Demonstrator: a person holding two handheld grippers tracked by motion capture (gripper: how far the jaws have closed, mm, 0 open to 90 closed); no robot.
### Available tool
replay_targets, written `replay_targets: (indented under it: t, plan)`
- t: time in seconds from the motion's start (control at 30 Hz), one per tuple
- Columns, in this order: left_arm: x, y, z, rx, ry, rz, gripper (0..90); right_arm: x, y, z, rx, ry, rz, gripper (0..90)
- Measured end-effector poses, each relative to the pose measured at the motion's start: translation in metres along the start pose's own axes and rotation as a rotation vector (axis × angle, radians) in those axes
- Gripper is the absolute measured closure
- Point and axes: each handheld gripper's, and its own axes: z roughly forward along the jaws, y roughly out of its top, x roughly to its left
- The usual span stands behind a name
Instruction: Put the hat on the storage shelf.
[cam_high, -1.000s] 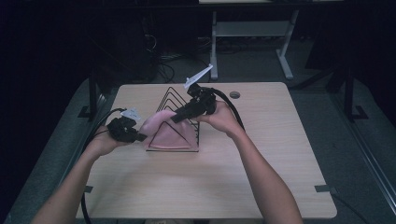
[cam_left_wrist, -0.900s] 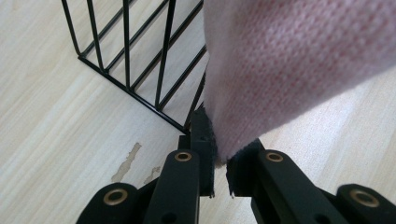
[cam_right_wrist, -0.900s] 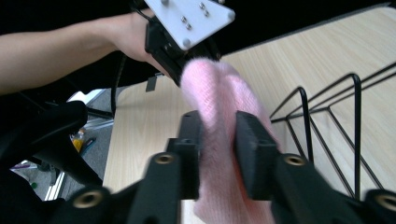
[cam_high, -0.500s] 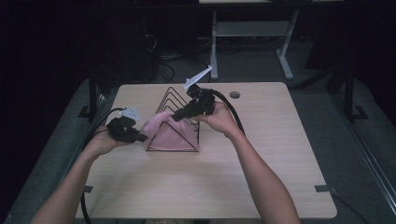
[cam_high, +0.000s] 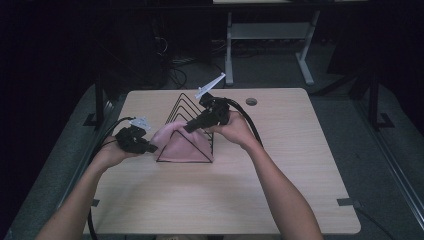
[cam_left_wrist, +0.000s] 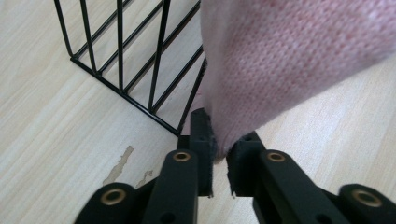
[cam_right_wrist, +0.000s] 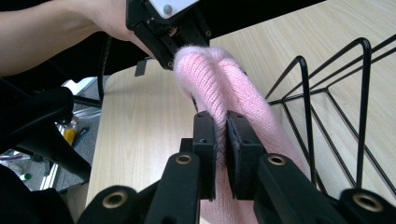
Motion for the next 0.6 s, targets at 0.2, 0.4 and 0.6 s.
replay_targets:
  t: [0.2, 0.4, 0.6]
  plan:
    - [0.0, -0.005, -0.009, -0.052, -0.019, -0.033, 56.4, 0.0, -0.011, -0.013, -0.048, 0.001, 0.037, 55.8]
    - [-0.003, -0.006, -0.013, -0.059, -0.008, -0.034, 54.1, -0.004, -0.029, -0.034, -0.085, -0.052, 0.081, 45.3]
    - [-0.005, -0.005, -0.013, -0.053, -0.015, -0.047, 48.1, -0.006, -0.047, -0.052, -0.09, -0.102, 0.118, 39.0]
